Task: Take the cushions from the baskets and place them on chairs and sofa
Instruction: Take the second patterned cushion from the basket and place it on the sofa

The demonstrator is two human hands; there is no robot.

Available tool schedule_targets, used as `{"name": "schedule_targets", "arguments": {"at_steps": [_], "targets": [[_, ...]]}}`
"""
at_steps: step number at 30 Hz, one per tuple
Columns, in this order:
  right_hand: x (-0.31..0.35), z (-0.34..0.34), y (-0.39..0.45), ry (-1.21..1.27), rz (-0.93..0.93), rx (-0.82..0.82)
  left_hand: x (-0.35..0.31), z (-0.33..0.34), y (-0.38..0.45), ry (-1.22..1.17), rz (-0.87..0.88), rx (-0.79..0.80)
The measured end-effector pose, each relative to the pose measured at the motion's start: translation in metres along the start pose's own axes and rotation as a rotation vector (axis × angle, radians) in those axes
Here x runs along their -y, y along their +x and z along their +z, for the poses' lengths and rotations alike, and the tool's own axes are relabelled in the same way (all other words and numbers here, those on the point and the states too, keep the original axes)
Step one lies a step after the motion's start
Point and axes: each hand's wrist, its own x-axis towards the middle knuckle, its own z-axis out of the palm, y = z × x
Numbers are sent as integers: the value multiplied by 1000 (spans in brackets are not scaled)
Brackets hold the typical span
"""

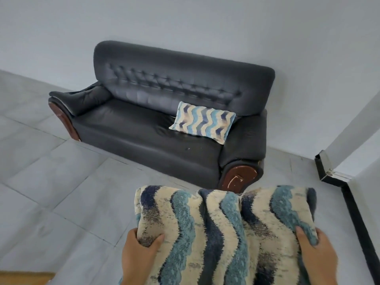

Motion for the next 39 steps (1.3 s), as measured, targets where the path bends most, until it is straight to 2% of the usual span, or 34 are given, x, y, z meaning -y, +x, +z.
{"name": "schedule_targets", "arguments": {"at_steps": [3,8,12,17,20,25,30,36,39], "targets": [[54,79,43,3,-41,65,-20,1,79,-29,-50,-78],[175,229,113,36,-218,198,-70,-15,212,-86,-65,-247],[268,334,135,58,-295,321,-102,-51,296,-103,-109,-383],[347,453,135,9,-308,469,-106,-93,399,-101,-237,-489],[393,533,130,-31,-313,517,-106,-118,476,-106,-292,-501],[475,656,108,8,-314,484,-125,-178,618,-96,-218,-480],[554,743,104,59,-292,451,-166,-226,745,-49,-169,-446],[600,834,140,0,-71,355,-203,-219,894,41,-224,-285],[633,888,171,10,-22,327,-230,-207,976,51,-199,-250]]}}
